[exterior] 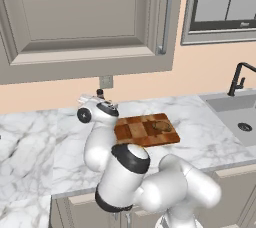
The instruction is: Retrieve the reheated potato from the microwave, then place the potato, cheese, and condiment on the cutting board.
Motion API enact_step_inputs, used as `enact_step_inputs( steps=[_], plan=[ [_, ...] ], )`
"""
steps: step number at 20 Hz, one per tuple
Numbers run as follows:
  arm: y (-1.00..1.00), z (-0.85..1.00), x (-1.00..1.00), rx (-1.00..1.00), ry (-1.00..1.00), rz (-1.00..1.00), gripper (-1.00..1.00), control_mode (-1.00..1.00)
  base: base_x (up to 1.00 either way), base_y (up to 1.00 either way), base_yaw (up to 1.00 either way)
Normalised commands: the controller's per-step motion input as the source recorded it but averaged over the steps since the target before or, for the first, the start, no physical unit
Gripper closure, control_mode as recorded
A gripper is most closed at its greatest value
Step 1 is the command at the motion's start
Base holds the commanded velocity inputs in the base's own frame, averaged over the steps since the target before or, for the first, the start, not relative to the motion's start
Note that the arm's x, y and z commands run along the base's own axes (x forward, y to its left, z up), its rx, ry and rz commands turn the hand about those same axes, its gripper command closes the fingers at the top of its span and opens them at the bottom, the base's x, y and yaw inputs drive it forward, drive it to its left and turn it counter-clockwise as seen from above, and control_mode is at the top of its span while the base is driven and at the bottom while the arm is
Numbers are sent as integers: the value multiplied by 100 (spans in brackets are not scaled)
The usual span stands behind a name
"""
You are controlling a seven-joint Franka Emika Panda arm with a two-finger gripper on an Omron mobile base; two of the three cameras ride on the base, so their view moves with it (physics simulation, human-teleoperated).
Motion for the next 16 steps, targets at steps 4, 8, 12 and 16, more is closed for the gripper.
enact_step_inputs(
  steps=[4,8,12,16],
  plan=[
    [16,-9,8,-9,0,1,-100,-100,0,0,0],
    [23,-6,12,-8,0,0,-100,-100,0,0,0],
    [16,-4,24,-7,0,0,-100,-100,0,0,0],
    [5,-3,30,-6,1,0,-100,-100,0,0,0]
  ],
)
